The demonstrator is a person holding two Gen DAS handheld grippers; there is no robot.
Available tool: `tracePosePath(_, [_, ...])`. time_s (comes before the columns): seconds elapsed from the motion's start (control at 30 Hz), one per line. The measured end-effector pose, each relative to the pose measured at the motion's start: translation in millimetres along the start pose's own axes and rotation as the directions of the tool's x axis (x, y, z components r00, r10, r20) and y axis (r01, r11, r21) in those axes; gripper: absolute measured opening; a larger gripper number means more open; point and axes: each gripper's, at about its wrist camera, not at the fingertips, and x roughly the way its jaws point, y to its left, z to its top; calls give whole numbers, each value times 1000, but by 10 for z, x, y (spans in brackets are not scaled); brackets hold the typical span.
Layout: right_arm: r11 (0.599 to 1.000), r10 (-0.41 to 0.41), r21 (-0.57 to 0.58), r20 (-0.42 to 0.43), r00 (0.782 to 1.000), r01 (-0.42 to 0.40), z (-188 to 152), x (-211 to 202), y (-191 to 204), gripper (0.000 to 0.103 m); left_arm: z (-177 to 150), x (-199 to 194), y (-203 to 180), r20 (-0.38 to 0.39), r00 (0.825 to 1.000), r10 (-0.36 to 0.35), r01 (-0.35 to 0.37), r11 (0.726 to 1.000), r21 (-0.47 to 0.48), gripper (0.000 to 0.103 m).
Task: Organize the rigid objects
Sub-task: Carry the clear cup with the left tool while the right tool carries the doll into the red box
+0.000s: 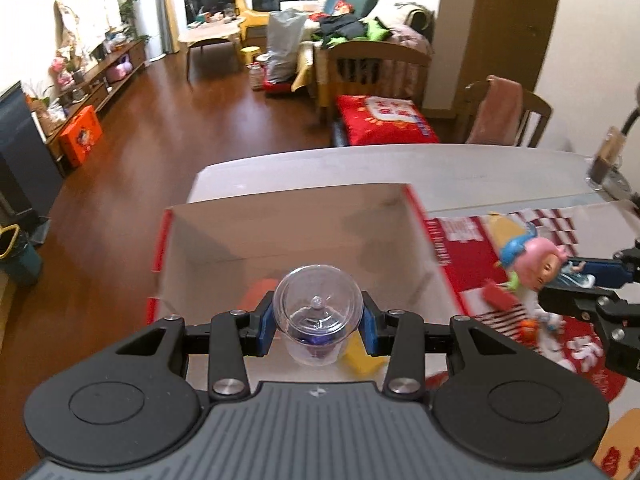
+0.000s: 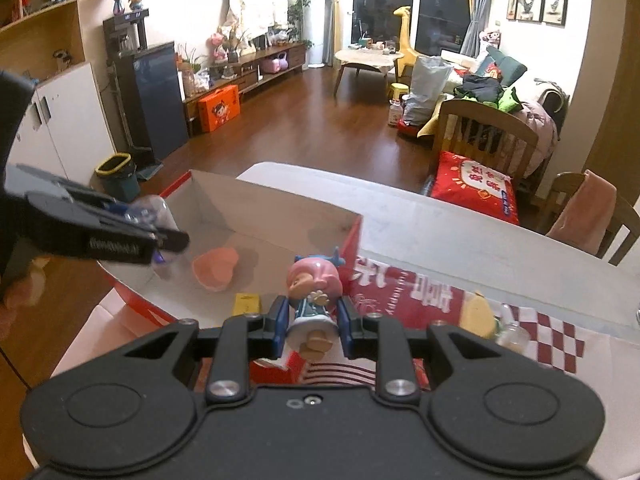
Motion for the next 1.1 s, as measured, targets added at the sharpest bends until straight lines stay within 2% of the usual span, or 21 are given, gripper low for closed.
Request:
tracePosePath(0.17, [1000, -13, -9, -48, 999, 12, 54, 339, 219, 24, 0, 253, 337, -41, 999, 7, -7, 1000, -1, 41])
tracePosePath(0.37, [1000, -15, -26, -109, 994, 12, 128, 812, 414, 24, -69, 657, 592, -128, 991, 33, -31, 999, 17, 41])
tracePosePath(0.67, [999, -36, -19, -184, 982, 33, 66, 1327, 533, 24, -210, 999, 686, -212, 977, 16, -12, 1000, 23, 41])
tracePosePath(0.77, [999, -43, -36, -206, 978, 36, 59, 1432, 587, 24, -223, 1054, 642, -204, 979, 22, -9, 998, 62, 41])
tracePosePath(1.0, [998, -58, -48, -247, 967, 48, 20, 1614, 662, 24, -330, 1225, 574, -251, 968, -3, 17, 998, 52, 41])
tracePosePath(1.1, [998, -60, -47, -263, 963, 50, 2, 1658, 660, 24, -310, 1250, 576, -245, 970, -5, 16, 999, 46, 41])
